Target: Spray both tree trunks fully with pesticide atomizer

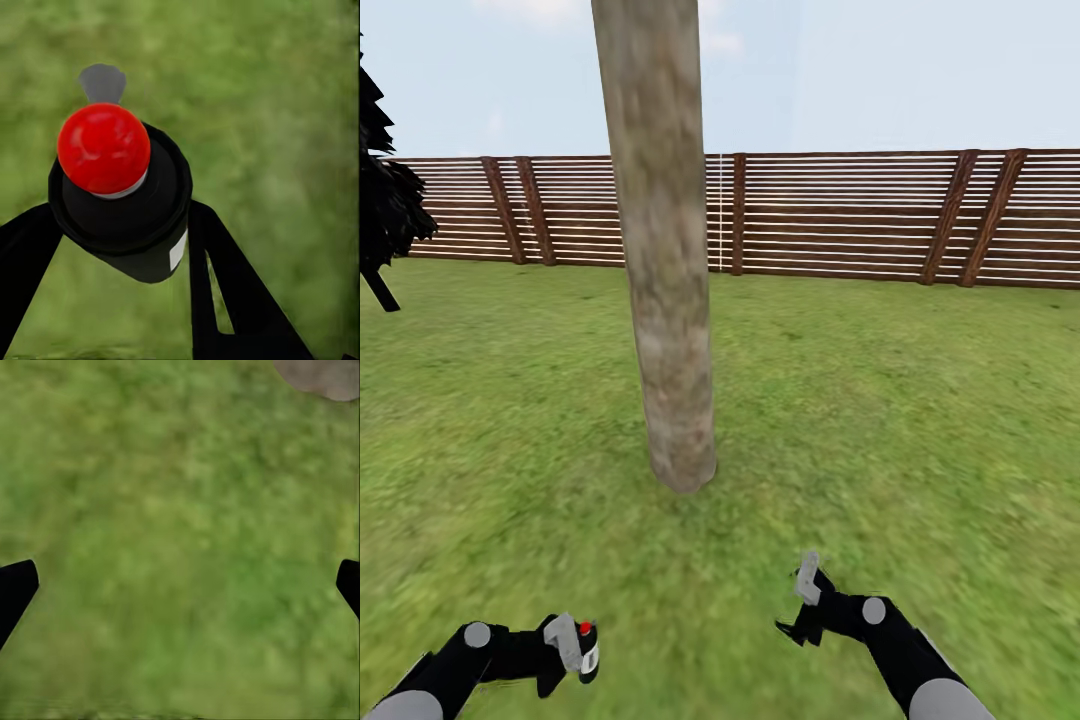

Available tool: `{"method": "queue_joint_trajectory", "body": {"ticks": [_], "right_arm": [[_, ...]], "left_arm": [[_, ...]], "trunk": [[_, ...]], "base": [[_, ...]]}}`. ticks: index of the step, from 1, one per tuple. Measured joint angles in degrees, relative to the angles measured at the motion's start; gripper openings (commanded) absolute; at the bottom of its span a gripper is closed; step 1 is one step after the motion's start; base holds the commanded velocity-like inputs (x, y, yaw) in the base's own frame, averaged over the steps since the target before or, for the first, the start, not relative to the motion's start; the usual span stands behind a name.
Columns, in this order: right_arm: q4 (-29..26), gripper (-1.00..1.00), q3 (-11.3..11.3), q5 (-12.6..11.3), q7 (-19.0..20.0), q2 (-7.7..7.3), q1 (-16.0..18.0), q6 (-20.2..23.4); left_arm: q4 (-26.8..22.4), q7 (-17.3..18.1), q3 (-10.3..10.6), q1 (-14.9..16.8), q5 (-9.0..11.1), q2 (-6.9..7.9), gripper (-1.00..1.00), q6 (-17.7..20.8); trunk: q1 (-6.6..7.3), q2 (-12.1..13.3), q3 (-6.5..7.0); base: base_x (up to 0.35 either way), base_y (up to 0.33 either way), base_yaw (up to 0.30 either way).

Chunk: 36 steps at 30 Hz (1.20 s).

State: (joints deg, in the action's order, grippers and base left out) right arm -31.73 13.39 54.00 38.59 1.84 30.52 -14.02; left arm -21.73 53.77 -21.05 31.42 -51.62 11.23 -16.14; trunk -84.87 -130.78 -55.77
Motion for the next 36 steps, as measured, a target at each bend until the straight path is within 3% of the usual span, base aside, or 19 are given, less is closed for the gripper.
{"method": "queue_joint_trajectory", "body": {"ticks": [2, 4, 7, 9, 18, 19, 28, 29, 36], "right_arm": [[-0.12, 1.0, -1.5, 0.96, 2.99, 0.12, 0.53, 0.32], [-0.18, 1.0, -2.9, 1.24, 4.78, 0.2, 0.7, 0.42], [0.46, 1.0, -4.24, 1.35, 4.82, 0.93, 1.26, 0.36], [1.11, 1.0, -4.06, 1.32, 4.18, 1.58, 1.16, 0.36], [4.01, 1.0, -3.85, 1.43, 7.1, 4.5, 0.74, 0.27], [4.09, -1.0, -3.85, 1.43, 7.42, 4.83, 0.74, 0.27], [3.79, -1.0, -5.8, 1.32, 10.3, 7.75, 0.74, 0.23], [3.73, -1.0, -10.24, 1.35, 13.48, 8.08, 0.74, 0.18], [3.58, -1.0, -10.76, 1.36, 13.67, 8.11, 0.82, 0.21]], "left_arm": [[-2.73, 3.76, 0.46, 0.06, -1.97, -0.41, -1.0, 2.12], [-4.41, 5.23, 1.19, 0.13, -3.15, -0.74, -1.0, 3.03], [-4.74, 5.11, 2.28, -0.45, -3.02, -1.87, -1.0, 2.56], [-4.08, 4.5, 2.62, -1.12, -2.75, -2.53, -1.0, 2.06], [-5.38, 7.37, 5.15, -1.86, -5.25, -5.45, -1.0, 3.61], [-5.39, 7.71, 5.47, -1.82, -5.29, -5.77, -1.0, 3.64], [-5.57, 7.79, 8.34, -1.75, -5.02, -8.72, -1.0, 3.77], [-5.56, 7.78, 10.54, -1.75, -5.1, -9.49, -1.0, 3.74], [-5.47, 6.19, 10.66, -1.75, -5.51, -11.77, -1.0, 3.69]], "trunk": [[0.0, 0.0, 0.0], [0.0, 0.0, 0.0], [0.0, 0.0, -0.01], [0.0, 0.0, -0.01], [0.0, 0.0, 0.0], [0.0, 0.0, 0.0], [0.0, 0.0, 0.0], [0.0, 0.0, 0.0], [0.0, 0.0, 0.0]], "base": [[0.0, 0.0, 0.0], [0.0, 0.0, 0.0], [0.0, 0.0, 0.0], [0.0, 0.0, 0.0], [0.0, 0.0, 0.0], [0.0, 0.0, 0.0], [0.0, 0.0, 0.0], [0.0, 0.0, 0.0], [0.0, 0.0, 0.0]]}}
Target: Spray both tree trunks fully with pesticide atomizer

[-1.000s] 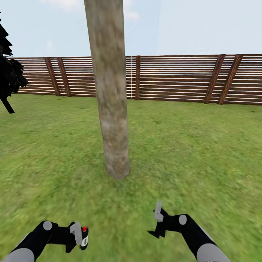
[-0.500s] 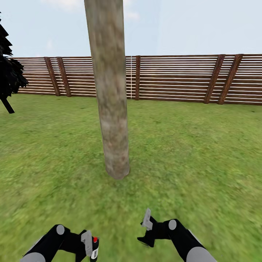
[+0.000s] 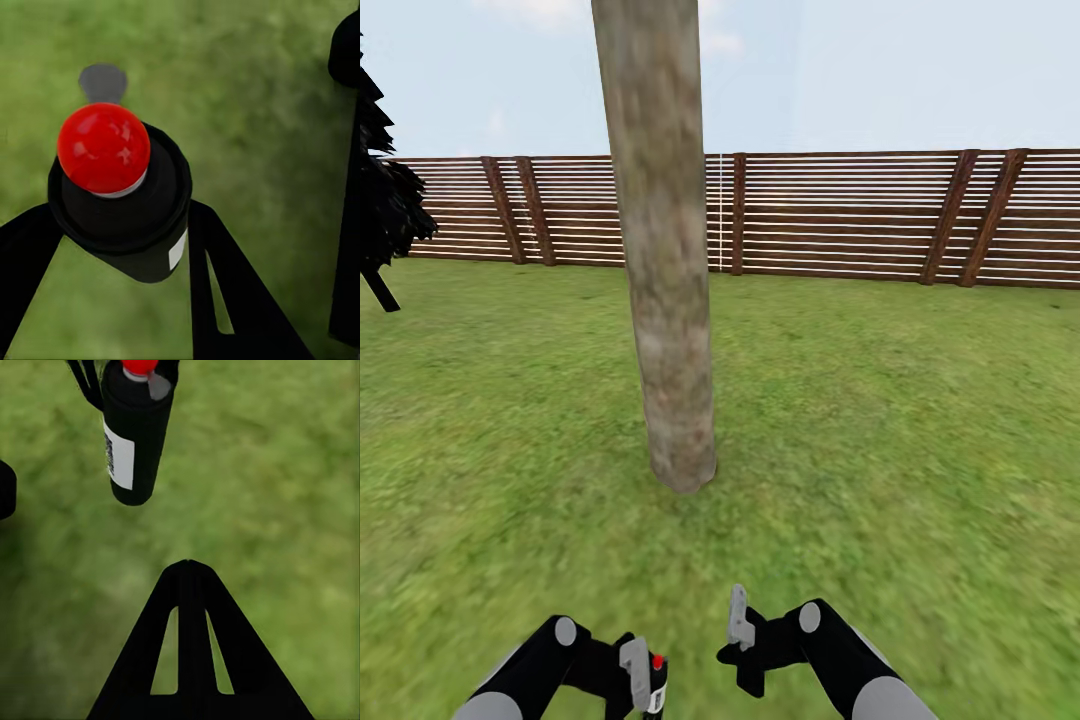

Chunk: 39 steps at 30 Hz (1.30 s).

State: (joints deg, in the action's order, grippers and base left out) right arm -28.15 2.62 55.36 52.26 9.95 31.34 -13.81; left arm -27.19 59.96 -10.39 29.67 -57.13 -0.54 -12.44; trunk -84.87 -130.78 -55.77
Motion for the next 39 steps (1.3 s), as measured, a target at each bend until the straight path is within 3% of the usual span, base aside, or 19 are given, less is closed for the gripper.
{"method": "queue_joint_trajectory", "body": {"ticks": [2, 5, 7, 14, 18, 24, 31, 35, 39], "right_arm": [[-0.01, -1.0, -0.01, 0.0, 0.0, 0.0, 0.01, 0.0], [-0.05, -1.0, -0.07, -0.07, 0.01, 0.0, 0.02, 0.0], [-0.08, -1.0, -0.08, -0.08, 0.01, 0.0, 0.02, 0.0], [-0.74, -1.0, -0.08, -0.09, 0.01, 0.0, 0.02, 0.0], [-1.19, -1.0, -0.1, -0.08, 0.01, 0.0, 0.02, 0.0], [-2.06, -1.0, -3.08, -0.15, 0.11, 0.04, 0.02, -0.02], [-3.05, -1.0, -3.21, -0.15, 0.13, 0.04, 0.02, 0.01], [-3.06, -1.0, -3.2, -0.15, 0.13, 0.04, 0.02, 0.01], [-3.06, -1.0, -3.24, -0.16, 0.13, 0.04, 0.02, 0.01]], "left_arm": [[0.07, -0.41, 0.13, -0.03, -0.39, -0.57, -1.0, 0.01], [0.11, -1.18, 0.07, -0.08, -2.91, -1.98, -1.0, 0.95], [0.2, -4.1, 0.11, -0.08, -3.99, -2.56, -1.0, 3.39], [0.28, -6.7, 2.6, -0.08, -4.19, -4.9, -1.0, 4.74], [0.26, -6.96, 2.74, -0.08, -4.23, -5.48, -1.0, 4.79], [0.26, -7.06, 2.7, -0.12, -4.32, -6.55, -1.0, 4.79], [0.26, -7.2, 2.67, -0.17, -4.17, -6.66, -1.0, 4.79], [0.33, -10.37, 2.66, -0.17, -3.61, -7.14, -1.0, 4.77], [0.35, -10.98, 2.67, -0.17, -3.75, -7.7, -1.0, 4.77]], "trunk": [[0.0, 0.0, 0.0], [0.0, 0.0, 0.0], [0.0, 0.0, 0.0], [0.0, 0.0, 0.0], [0.0, 0.0, 0.0], [0.0, 0.0, 0.0], [0.0, 0.0, 0.0], [0.0, 0.0, 0.0], [0.0, 0.0, 0.0]], "base": [[0.0, 0.0, 0.0], [0.0, 0.0, 0.0], [0.0, 0.0, 0.0], [0.0, 0.0, 0.0], [0.0, 0.0, 0.0], [0.0, 0.0, 0.0], [0.0, 0.0, 0.0], [0.0, 0.0, 0.0], [0.0, 0.0, 0.0]]}}
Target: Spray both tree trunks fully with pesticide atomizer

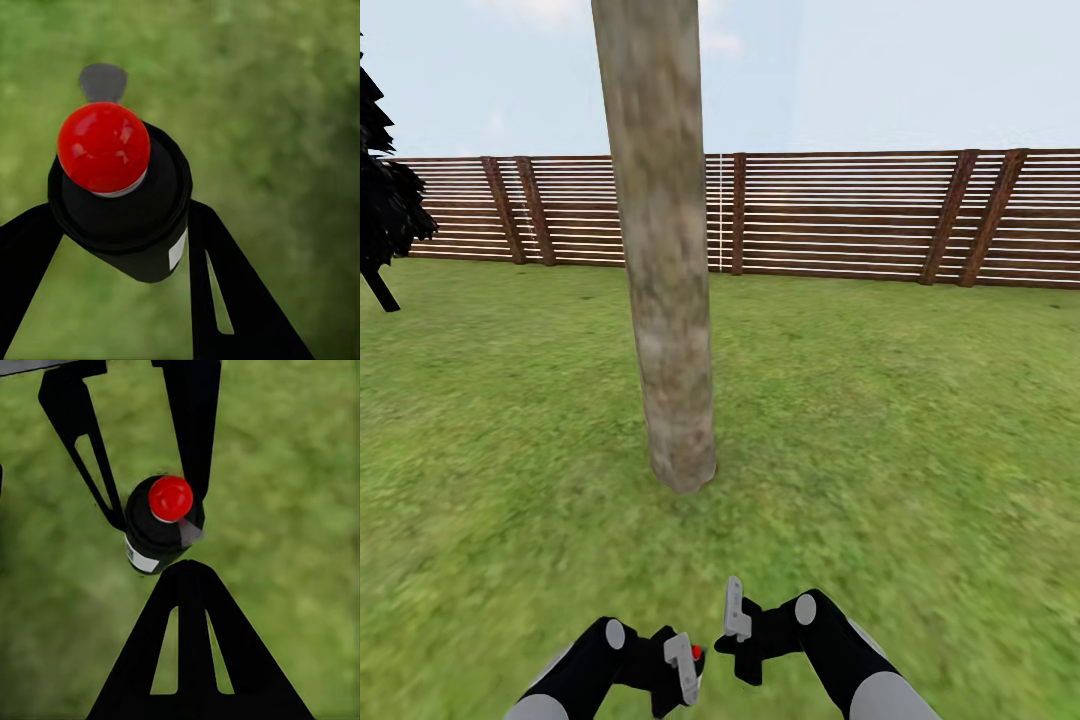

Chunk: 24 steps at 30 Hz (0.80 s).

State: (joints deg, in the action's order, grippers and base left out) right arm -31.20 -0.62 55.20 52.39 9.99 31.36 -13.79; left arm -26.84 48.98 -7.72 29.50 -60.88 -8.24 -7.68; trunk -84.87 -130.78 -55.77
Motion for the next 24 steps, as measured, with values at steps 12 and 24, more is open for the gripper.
{"method": "queue_joint_trajectory", "body": {"ticks": [12, 24], "right_arm": [[0.0, -1.0, 0.03, 0.0, 0.0, 0.0, 0.0, 0.0], [0.0, -1.0, 0.02, 0.0, 0.0, 0.0, 0.0, 0.0]], "left_arm": [[0.0, 0.4, 0.0, 0.0, 0.34, -0.83, -1.0, -0.09], [0.09, 0.71, -0.06, -0.07, 0.49, -1.49, -1.0, -0.35]], "trunk": [[0.0, 0.0, 0.0], [0.0, 0.0, 0.0]], "base": [[0.0, 0.0, 0.0], [0.0, 0.0, 0.0]]}}
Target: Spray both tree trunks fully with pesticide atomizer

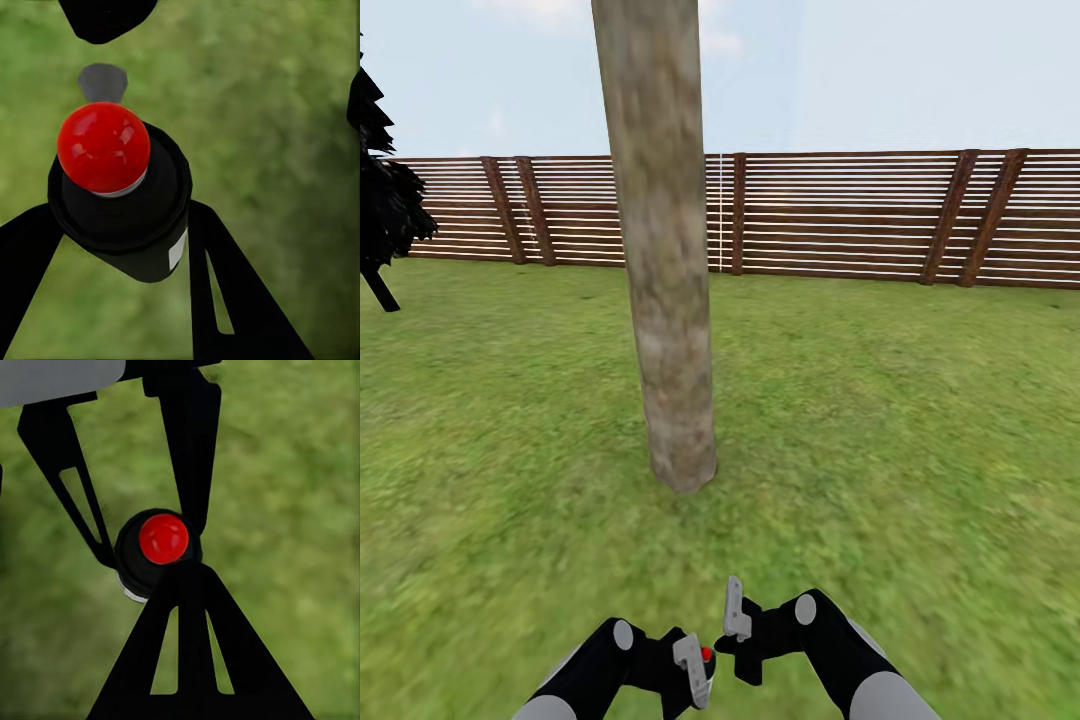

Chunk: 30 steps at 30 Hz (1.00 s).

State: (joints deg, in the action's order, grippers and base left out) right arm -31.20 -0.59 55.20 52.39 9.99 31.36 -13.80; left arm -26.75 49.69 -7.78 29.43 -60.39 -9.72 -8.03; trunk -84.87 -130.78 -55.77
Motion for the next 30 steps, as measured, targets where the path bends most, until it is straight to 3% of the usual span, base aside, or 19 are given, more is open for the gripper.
{"method": "queue_joint_trajectory", "body": {"ticks": [18, 23, 30], "right_arm": [[0.0, -1.0, 0.02, 0.0, 0.0, 0.0, 0.0, 0.0], [0.0, -1.0, 0.01, 0.0, 0.0, 0.0, 0.0, 0.0], [0.0, -1.0, 0.01, 0.0, 0.0, 0.0, 0.0, 0.0]], "left_arm": [[0.0, -0.1, 0.01, -0.02, 0.07, 0.25, -1.0, -0.06], [0.0, -0.22, 0.39, -0.26, -0.73, 4.32, -1.0, 0.1], [0.0, -0.14, 0.43, -0.66, -0.56, 12.49, -1.0, -0.73]], "trunk": [[0.0, 0.0, 0.0], [0.0, 0.0, 0.0], [0.0, 0.0, 0.0]], "base": [[0.0, 0.0, 0.0], [0.0, 0.0, 0.0], [0.0, 0.0, 0.0]]}}
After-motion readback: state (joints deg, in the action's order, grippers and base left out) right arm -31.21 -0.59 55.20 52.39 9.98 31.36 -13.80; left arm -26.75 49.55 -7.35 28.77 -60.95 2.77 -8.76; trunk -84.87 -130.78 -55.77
